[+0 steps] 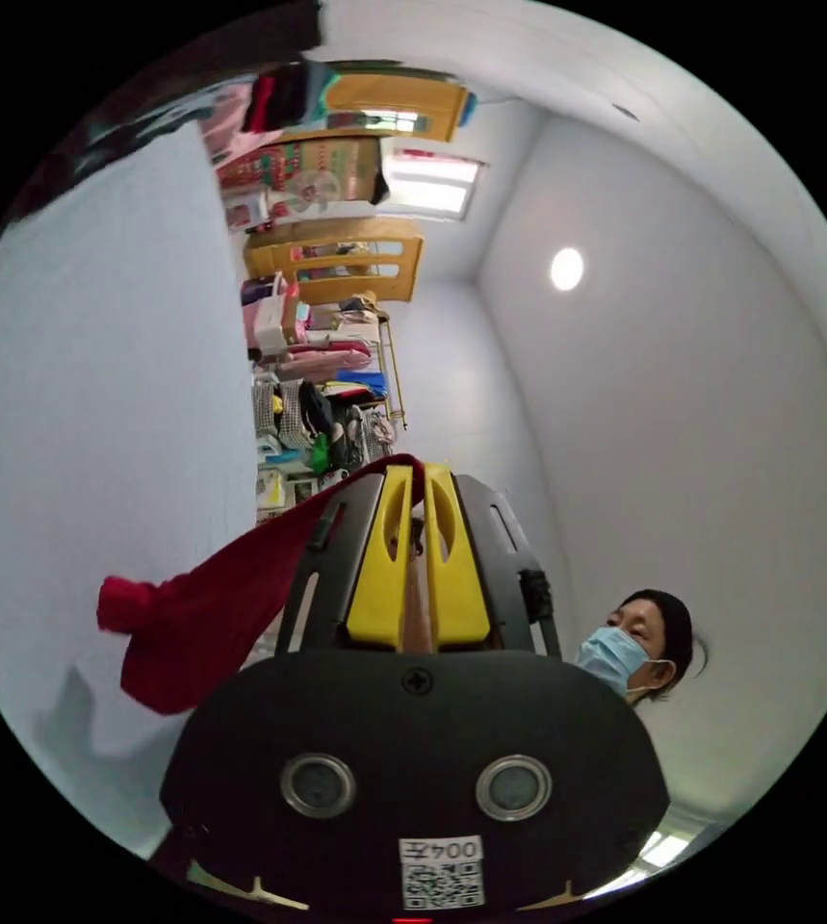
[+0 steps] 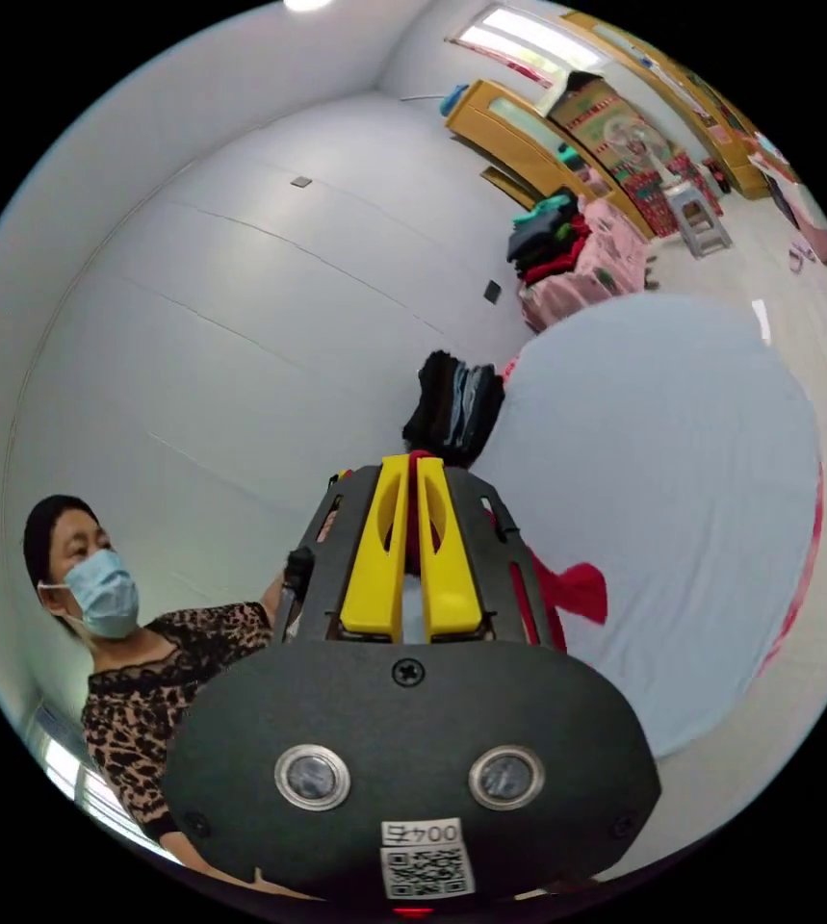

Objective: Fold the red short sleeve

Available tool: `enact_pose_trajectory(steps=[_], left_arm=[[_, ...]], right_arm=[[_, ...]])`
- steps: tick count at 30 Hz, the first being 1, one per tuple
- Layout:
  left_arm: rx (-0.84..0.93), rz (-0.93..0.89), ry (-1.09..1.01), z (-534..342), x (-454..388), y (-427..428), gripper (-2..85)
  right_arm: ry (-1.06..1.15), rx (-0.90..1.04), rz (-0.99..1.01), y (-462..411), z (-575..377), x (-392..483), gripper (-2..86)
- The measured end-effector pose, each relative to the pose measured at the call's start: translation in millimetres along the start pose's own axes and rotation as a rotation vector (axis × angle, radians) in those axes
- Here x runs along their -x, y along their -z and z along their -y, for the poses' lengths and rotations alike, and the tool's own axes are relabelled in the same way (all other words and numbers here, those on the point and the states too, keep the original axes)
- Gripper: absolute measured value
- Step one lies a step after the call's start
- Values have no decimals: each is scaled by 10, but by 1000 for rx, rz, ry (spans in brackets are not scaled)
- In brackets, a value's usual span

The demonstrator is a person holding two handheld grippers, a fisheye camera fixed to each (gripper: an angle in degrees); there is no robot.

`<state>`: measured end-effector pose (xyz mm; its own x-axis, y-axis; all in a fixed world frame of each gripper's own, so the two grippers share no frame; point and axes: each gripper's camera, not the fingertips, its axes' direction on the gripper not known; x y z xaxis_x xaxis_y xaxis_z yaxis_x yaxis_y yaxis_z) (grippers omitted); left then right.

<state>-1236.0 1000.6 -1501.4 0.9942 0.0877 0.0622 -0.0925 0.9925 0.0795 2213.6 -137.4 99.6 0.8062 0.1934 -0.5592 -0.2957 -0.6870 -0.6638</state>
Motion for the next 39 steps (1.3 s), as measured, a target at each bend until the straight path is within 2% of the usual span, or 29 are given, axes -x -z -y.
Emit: enact_pose_trajectory(steps=[3, 6, 11, 17, 20, 23, 31, 39], left_arm=[[69, 62, -167, 882, -899, -382, 24], [94, 145, -255, 1379, -1521, -687, 25], [92, 301, -208, 1547, -1427, -865, 26], [66, 458, 41, 1005, -55, -747, 26], [-9, 428, 198, 445, 591, -627, 25], [-13, 462, 292, -25, 834, -625, 25], [130, 522, 179, -343, 59, -1052, 25], [268, 815, 30, -1168, -623, -1676, 25]], right_arm=[[141, -23, -94, 8, 742, 520, -2], [180, -26, -140, -139, 1088, 816, -2], [149, 43, -259, -722, 882, 680, -2], [7, 207, -407, -1735, -56, -166, -1], [-106, 251, -420, -2128, -674, -536, -1], [-203, 284, -417, -2347, -1192, -695, -2], [-252, 247, -358, -2317, -1667, -94, -2], [-248, 353, -440, -2829, -2318, 738, 0]])
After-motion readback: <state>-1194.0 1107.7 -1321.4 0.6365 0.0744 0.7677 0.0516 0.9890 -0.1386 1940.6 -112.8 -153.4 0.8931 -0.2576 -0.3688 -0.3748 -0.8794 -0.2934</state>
